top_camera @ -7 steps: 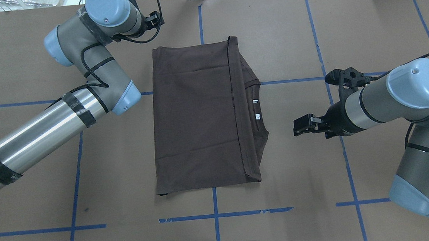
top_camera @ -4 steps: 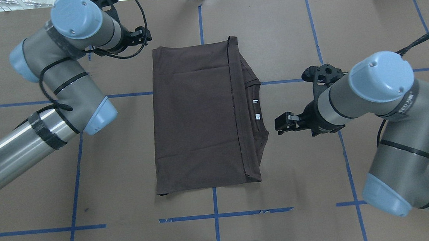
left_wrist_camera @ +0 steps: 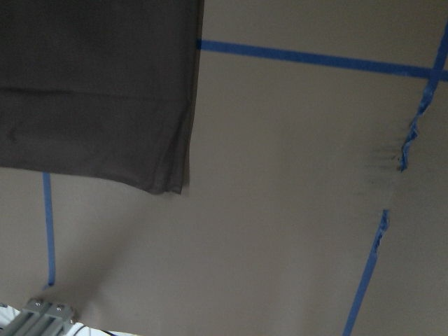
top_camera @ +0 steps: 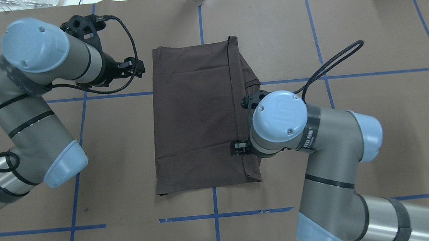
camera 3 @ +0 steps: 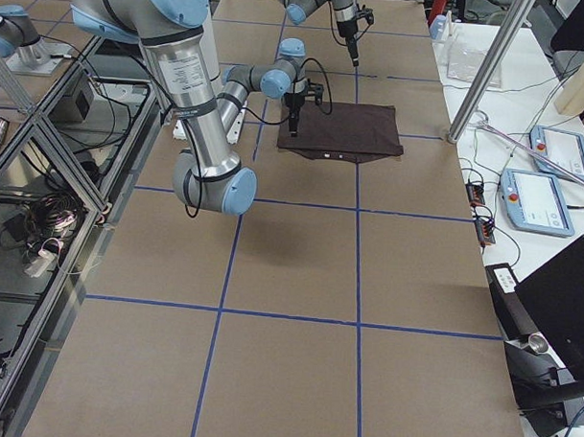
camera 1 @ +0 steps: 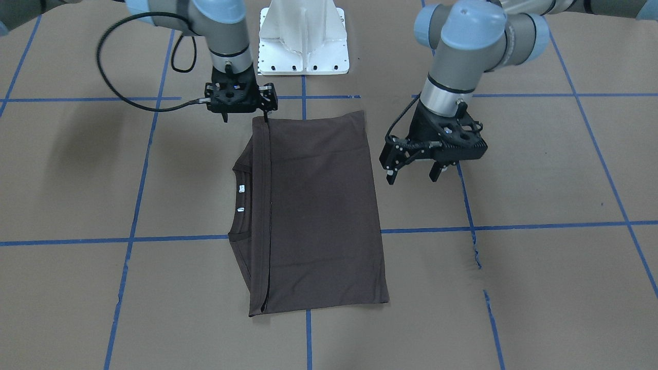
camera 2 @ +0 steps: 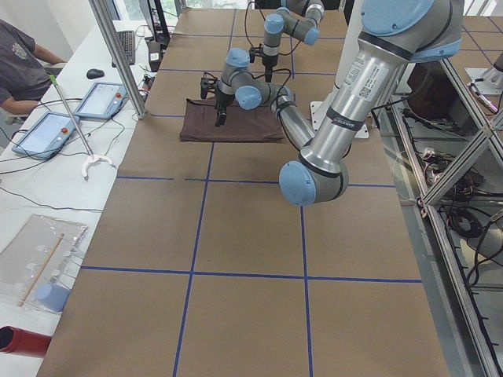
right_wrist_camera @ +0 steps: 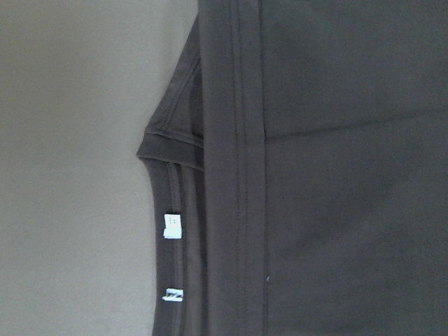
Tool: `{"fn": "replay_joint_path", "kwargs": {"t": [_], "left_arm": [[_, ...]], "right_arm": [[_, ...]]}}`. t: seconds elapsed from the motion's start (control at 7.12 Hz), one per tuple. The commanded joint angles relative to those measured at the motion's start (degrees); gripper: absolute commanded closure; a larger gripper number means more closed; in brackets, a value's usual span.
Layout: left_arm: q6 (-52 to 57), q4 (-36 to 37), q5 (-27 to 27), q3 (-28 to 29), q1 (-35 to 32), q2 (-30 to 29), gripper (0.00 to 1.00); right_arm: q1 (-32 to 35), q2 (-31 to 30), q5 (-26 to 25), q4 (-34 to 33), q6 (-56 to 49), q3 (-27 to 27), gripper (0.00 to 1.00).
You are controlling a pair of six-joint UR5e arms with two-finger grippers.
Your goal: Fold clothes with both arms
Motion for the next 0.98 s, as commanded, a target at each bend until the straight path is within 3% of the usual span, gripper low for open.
{"fn": "replay_joint_path", "kwargs": {"t": [0.0, 0.84], "left_arm": [[-0.3, 1.03, -0.35, -2.25, 1.3, 2.12, 0.0], [-0.48, 0.86, -0.35, -1.99, 1.39, 2.39, 0.0]], "right_arm": [[-3.46, 3.35, -2.57, -0.41, 0.04, -7.01, 0.0], [-4.71, 2.84, -2.93, -0.67, -1.89, -10.55, 0.0]]}}
